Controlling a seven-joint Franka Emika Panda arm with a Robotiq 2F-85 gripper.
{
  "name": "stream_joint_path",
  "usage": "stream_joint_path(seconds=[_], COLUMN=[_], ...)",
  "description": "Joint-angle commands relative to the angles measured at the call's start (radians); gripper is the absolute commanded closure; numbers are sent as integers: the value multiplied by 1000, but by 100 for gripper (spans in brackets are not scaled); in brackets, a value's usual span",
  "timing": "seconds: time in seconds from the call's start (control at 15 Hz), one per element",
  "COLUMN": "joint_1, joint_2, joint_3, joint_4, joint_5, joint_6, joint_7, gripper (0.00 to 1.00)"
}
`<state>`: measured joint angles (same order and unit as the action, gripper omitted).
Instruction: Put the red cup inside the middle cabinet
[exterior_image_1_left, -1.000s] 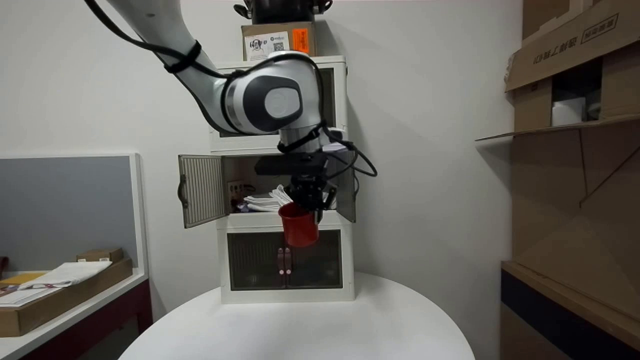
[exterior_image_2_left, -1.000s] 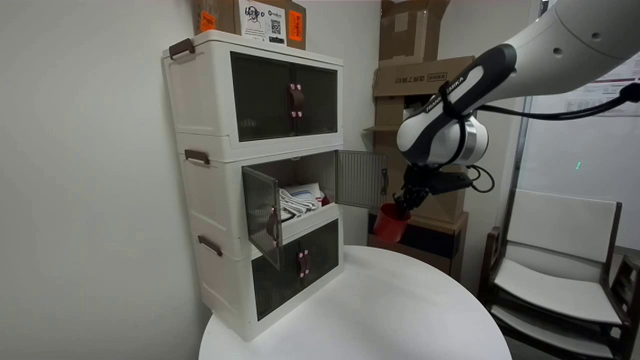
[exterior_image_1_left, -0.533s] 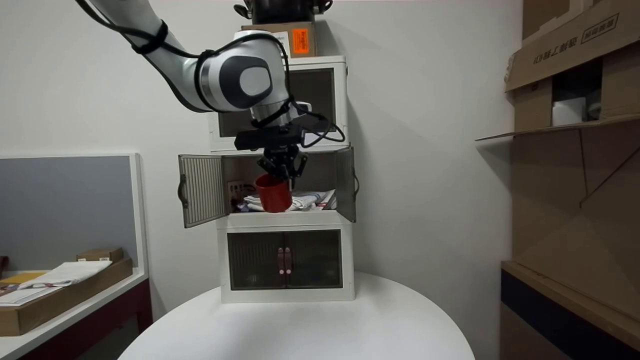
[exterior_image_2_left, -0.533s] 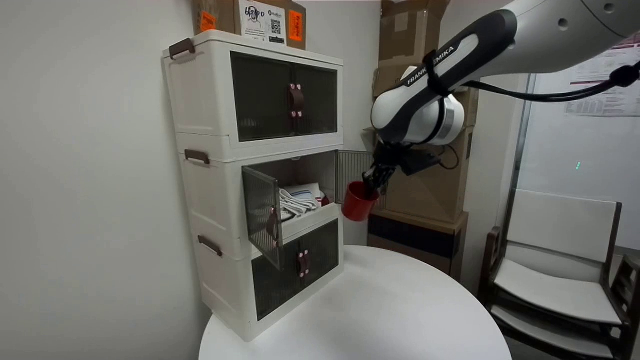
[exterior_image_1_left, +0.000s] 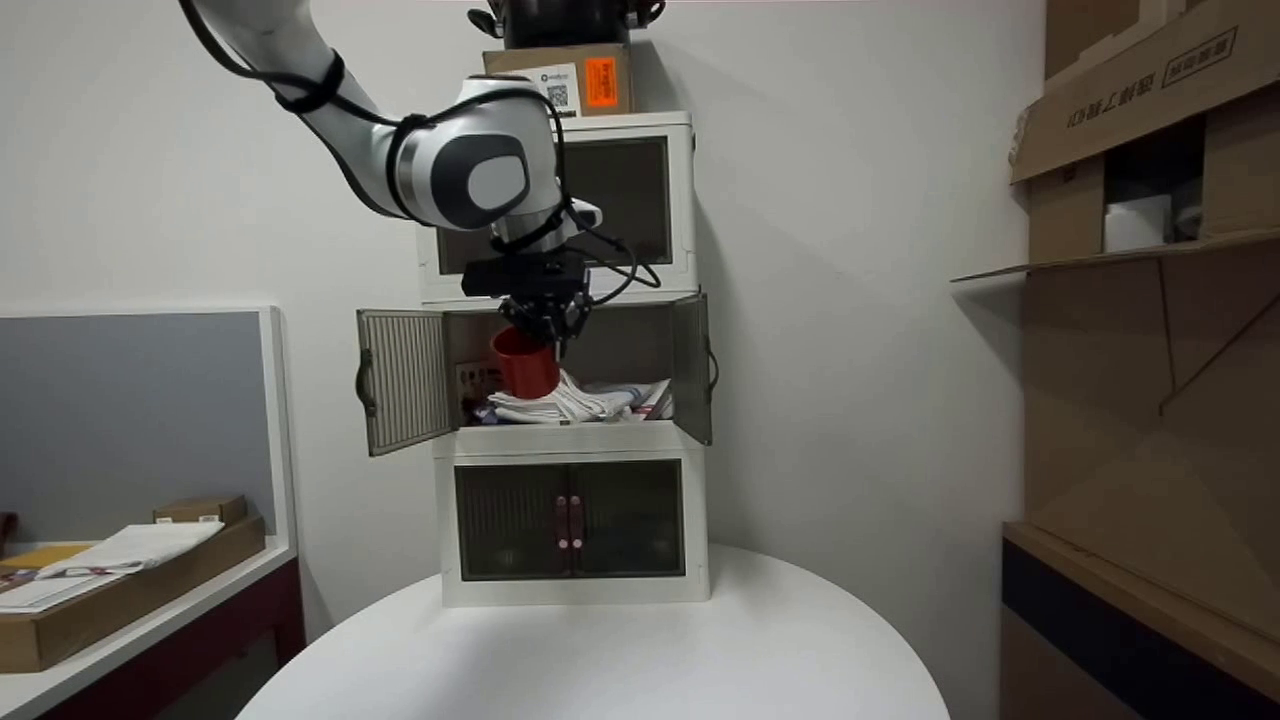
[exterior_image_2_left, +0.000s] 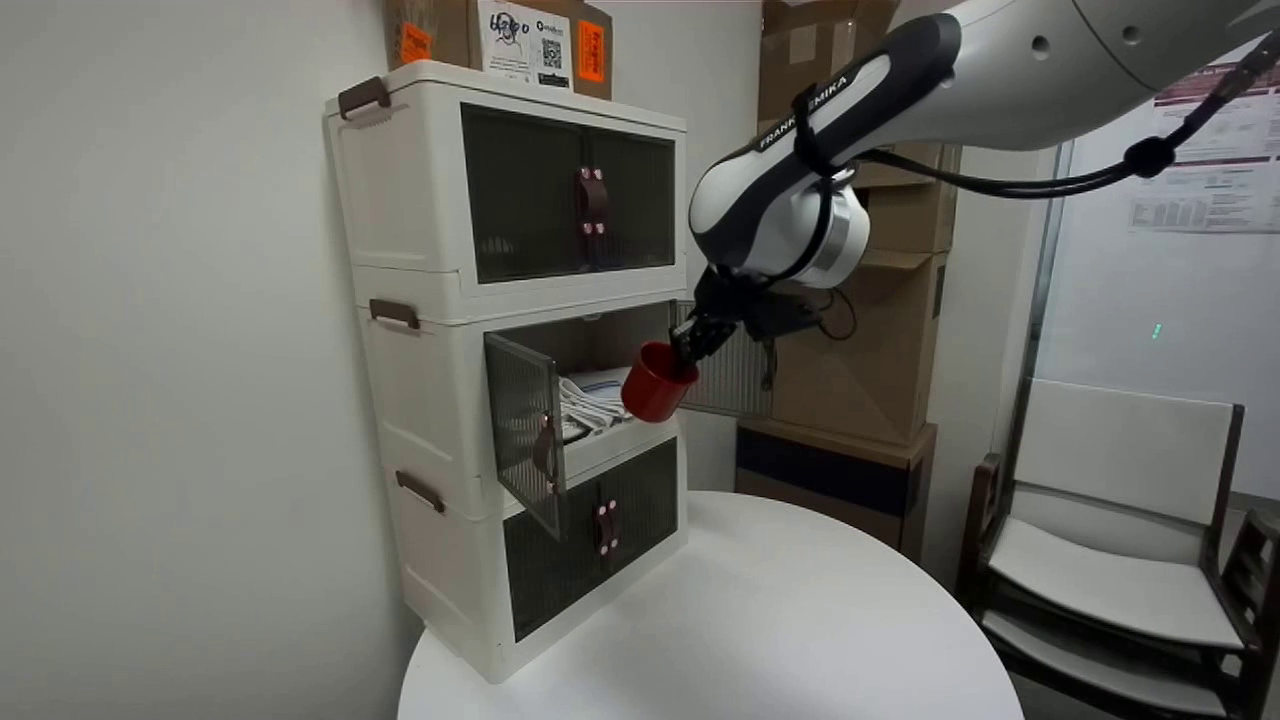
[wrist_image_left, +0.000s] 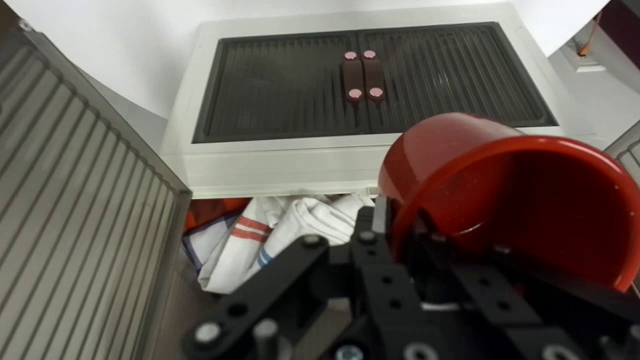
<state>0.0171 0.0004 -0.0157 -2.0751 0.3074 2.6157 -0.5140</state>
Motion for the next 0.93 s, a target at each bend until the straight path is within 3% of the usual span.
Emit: stream_joint_path(seconds=[0.0,0.13,0.2,0.8,0.87], joint_1=[8,9,0,1,1], joint_2=[37,51,28,45,45], joint_3=[30,50,46,60,60], joint_4=[68,92,42,67,67], joint_5=[54,81,34,51,51], joint_6=[-29,-62,-19,-42,-42], joint_7=[-27,-21,-1,-2,-2], gripper=[98,98,94,94,98])
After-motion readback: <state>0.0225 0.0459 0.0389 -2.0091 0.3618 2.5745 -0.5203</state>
